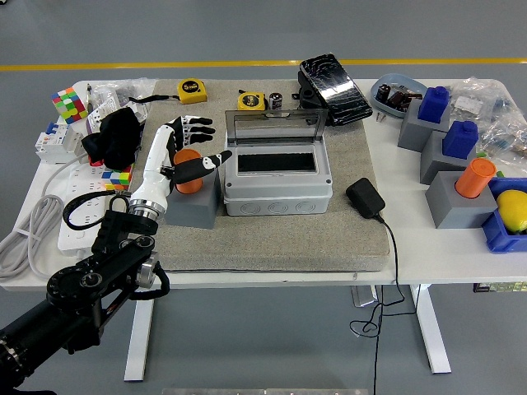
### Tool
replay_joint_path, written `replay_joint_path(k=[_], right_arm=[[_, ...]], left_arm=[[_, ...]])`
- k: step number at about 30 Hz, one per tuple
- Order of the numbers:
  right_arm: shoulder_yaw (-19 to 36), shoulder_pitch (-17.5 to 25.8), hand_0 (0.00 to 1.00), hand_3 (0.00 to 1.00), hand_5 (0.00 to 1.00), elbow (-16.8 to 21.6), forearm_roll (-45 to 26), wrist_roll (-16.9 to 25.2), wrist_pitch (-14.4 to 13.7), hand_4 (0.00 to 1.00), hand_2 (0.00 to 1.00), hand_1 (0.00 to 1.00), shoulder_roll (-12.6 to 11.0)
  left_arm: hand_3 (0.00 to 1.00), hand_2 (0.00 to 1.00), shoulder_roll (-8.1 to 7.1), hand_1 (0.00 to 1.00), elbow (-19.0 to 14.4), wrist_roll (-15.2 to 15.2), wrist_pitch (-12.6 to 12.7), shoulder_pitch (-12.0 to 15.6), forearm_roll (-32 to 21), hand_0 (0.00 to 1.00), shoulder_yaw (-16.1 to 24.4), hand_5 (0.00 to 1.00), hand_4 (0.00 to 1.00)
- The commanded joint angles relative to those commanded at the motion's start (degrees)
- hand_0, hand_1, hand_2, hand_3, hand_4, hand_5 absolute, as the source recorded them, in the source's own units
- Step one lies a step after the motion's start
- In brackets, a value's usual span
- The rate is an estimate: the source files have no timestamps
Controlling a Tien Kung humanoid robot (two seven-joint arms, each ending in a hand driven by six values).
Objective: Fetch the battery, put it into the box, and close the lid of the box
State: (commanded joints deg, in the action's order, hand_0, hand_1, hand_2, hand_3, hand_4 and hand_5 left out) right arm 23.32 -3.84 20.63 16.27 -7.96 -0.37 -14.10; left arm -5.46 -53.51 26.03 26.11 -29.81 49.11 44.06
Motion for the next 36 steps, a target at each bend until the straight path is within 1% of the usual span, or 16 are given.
replay_joint_path(k=[5, 6, 11, 12, 17, 18, 23, 24, 29, 30, 35, 36], right_arm=[[0.0, 0.0, 0.701, 0.700, 0.701, 0.0, 0.0, 0.0, 0.0, 0.998, 0.719, 0.726, 0.0], [0.0, 0.0, 0.702, 0.702, 0.701, 0.0, 0.0, 0.0, 0.0, 0.998, 0.718, 0.726, 0.0], [0.0, 0.0, 0.702, 0.702, 0.701, 0.0, 0.0, 0.0, 0.0, 0.998, 0.718, 0.726, 0.1], [0.0, 0.0, 0.702, 0.702, 0.701, 0.0, 0.0, 0.0, 0.0, 0.998, 0.719, 0.726, 0.1], [-0.1, 0.0, 0.702, 0.702, 0.701, 0.0, 0.0, 0.0, 0.0, 0.998, 0.719, 0.726, 0.1], [-0.1, 0.0, 0.703, 0.703, 0.700, 0.0, -0.1, 0.0, 0.0, 0.998, 0.718, 0.726, 0.1], [-0.1, 0.0, 0.703, 0.703, 0.700, 0.0, -0.1, 0.0, -0.1, 0.998, 0.718, 0.726, 0.1], [-0.1, 0.0, 0.703, 0.703, 0.700, 0.0, -0.1, 0.0, -0.1, 0.998, 0.718, 0.726, 0.0], [-0.4, 0.0, 0.703, 0.703, 0.700, 0.0, -0.2, 0.0, 0.0, 0.998, 0.718, 0.726, 0.0], [-0.4, 0.0, 0.703, 0.704, 0.700, 0.0, -0.2, 0.0, 0.0, 0.998, 0.718, 0.726, 0.0], [-0.6, -0.1, 0.703, 0.704, 0.700, 0.0, -0.2, 0.0, 0.0, 0.998, 0.718, 0.726, 0.0], [-0.7, -0.1, 0.703, 0.704, 0.700, 0.0, -0.2, 0.0, 0.0, 0.998, 0.719, 0.726, 0.0]], left_arm=[[0.516, 0.506, 0.24, 0.473, 0.8, 0.5, 0.1, 0.5, -1.2, 0.569, -0.4, 0.002, 0.990], [0.479, 0.477, 0.26, 0.431, 0.9, 0.6, 0.1, 0.5, -1.4, 0.511, -0.5, 0.002, 0.956], [0.479, 0.477, 0.24, 0.431, 1.7, 1.2, 0.0, 0.5, -3.6, 0.511, -0.9, 0.002, 0.956], [0.438, 0.445, 0.24, 0.390, 1.8, 1.3, 0.0, 0.6, -4.0, 0.326, -1.0, 0.002, 0.927], [0.438, 0.445, 0.47, 0.390, 2.3, 2.0, -0.2, 0.6, -6.1, 0.326, -1.4, 0.002, 0.927], [0.337, 0.359, 0.55, 0.290, 2.4, 2.2, -0.2, 0.5, -6.6, 0.216, -1.6, 0.002, 0.869], [0.337, 0.359, 0.79, 0.290, 3.0, 2.8, -0.3, 0.2, -8.5, 0.216, -2.2, 0.002, 0.869], [0.281, 0.317, 0.83, 0.243, 3.1, 2.9, -0.3, 0.2, -8.6, 0.182, -2.2, 0.002, 0.823], [0.281, 0.317, 1.07, 0.243, 3.3, 3.1, 0.0, -0.1, -8.9, 0.182, -2.6, 0.002, 0.823], [0.237, 0.258, 1.14, 0.182, 3.4, 3.1, 0.0, -0.2, -9.0, 0.135, -2.7, 0.002, 0.785], [0.237, 0.258, 1.45, 0.182, 4.3, 3.5, 0.3, -0.9, -9.4, 0.135, -3.4, 0.002, 0.785], [0.185, 0.151, 1.49, 0.080, 4.5, 3.6, 0.4, -0.9, -9.5, 0.109, -3.5, 0.002, 0.738]])
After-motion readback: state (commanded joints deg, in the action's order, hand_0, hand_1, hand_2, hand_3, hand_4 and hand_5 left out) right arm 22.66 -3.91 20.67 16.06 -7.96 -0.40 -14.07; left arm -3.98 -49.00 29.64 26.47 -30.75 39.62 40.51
